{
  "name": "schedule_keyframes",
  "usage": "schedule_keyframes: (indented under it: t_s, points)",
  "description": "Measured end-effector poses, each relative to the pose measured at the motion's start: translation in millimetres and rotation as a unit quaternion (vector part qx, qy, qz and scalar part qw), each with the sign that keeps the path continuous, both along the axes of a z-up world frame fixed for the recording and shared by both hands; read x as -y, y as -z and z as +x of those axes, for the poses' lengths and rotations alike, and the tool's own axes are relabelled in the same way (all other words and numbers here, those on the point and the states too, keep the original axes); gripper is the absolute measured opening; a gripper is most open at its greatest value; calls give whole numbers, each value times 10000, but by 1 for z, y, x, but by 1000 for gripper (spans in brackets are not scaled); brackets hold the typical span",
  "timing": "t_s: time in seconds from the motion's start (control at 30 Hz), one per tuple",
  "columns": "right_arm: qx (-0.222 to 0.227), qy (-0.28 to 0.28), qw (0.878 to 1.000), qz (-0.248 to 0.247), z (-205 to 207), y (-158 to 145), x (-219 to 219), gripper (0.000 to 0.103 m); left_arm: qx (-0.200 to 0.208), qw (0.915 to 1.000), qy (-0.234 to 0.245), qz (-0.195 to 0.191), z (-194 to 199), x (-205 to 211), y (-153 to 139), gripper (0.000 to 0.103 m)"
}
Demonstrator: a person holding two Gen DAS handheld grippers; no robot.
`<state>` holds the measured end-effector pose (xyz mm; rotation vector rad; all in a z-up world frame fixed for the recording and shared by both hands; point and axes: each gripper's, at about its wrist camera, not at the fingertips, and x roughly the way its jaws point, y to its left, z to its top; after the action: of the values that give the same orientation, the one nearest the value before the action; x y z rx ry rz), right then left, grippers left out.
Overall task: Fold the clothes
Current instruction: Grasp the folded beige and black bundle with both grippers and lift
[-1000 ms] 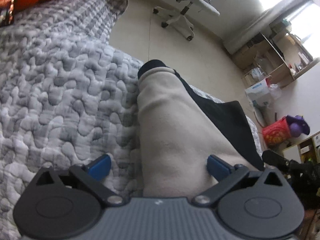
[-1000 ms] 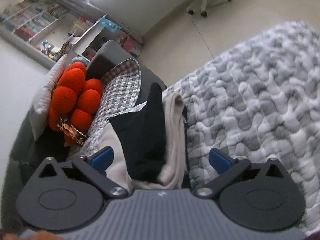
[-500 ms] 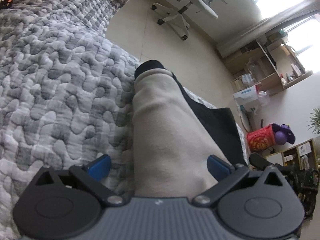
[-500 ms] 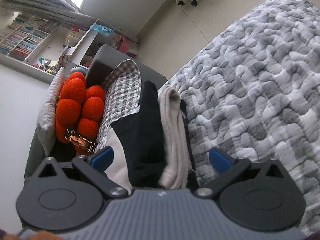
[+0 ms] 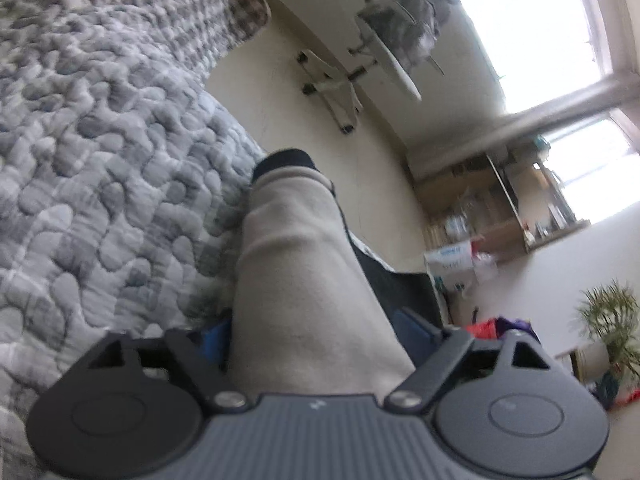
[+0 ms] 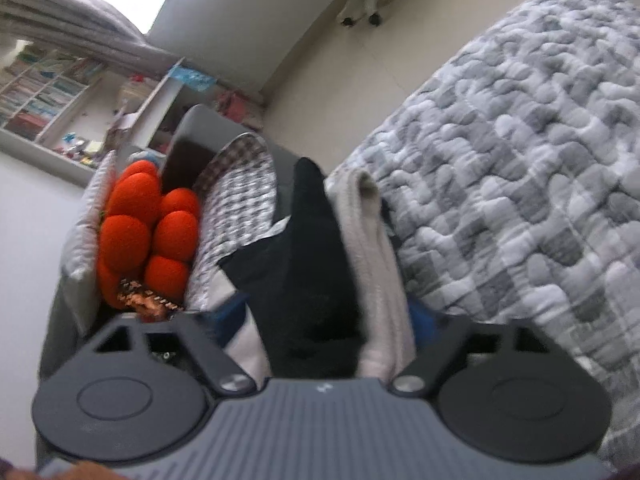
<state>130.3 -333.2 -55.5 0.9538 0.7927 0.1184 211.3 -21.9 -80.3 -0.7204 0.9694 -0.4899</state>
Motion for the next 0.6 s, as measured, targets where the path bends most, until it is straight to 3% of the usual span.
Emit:
schedule_keyframes:
  t_s: [0.1, 0.2, 0.4, 0.6]
  points:
    - [-64, 116, 9999, -57, -7, 0, 2, 57, 47, 9998, -87, 150, -6, 0, -3, 59]
    - [-20, 151, 9999, -22, -13, -3, 2, 51, 160, 9996, -65, 238, -12, 2, -8, 53]
    - [123, -2, 9999, -57, -16, -23, -11, 50, 422, 9986, -63, 321, -15, -7, -34, 49]
    - [203, -370, 9991, -29, -14, -40, -42, 50, 548, 9977, -227, 315, -32, -51, -51, 49]
